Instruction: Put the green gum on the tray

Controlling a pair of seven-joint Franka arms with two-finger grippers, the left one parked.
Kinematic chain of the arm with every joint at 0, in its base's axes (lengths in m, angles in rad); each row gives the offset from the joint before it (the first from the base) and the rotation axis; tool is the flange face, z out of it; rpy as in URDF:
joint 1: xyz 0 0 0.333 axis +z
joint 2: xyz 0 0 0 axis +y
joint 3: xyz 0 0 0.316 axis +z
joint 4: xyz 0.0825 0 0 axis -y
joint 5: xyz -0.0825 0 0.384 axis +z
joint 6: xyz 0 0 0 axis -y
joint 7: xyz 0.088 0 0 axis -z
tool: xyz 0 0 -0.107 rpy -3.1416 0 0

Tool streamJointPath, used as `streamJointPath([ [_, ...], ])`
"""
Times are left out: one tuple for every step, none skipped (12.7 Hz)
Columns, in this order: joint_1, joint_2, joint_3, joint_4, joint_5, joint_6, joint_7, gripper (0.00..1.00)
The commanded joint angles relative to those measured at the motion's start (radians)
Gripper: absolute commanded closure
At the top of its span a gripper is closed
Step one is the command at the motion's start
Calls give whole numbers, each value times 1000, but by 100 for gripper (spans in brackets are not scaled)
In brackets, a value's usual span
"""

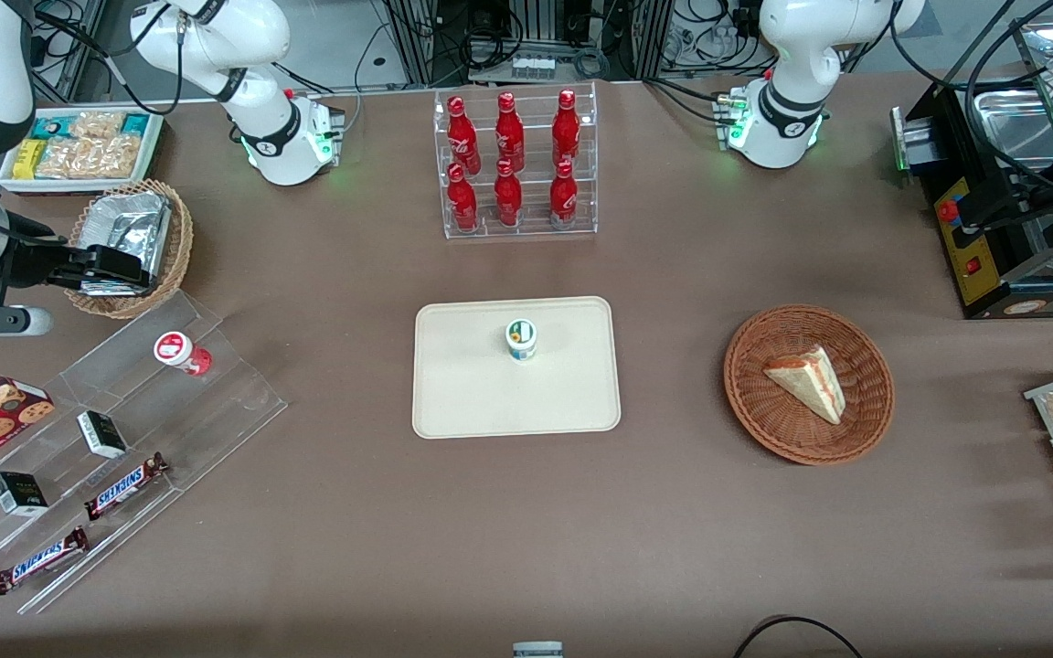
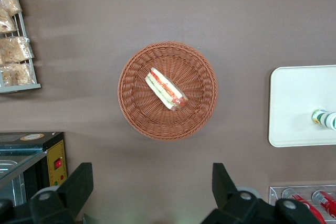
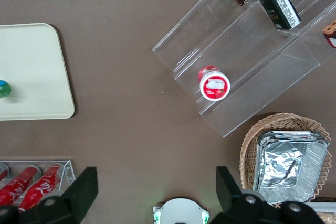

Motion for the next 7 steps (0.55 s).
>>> streamJointPath([
  [2, 7, 3, 43, -58, -13, -16, 0],
  [-3, 9, 3, 44, -57, -11, -19, 0],
  [-5, 9, 1, 46, -60, -11, -22, 0],
  [-11, 12, 1, 49, -60, -11, -29, 0],
  [-21, 19, 4, 50, -59, -13, -29, 0],
  [-32, 24, 9, 50, -57, -13, -28, 0],
  [-34, 24, 9, 50, -55, -13, -29, 0],
])
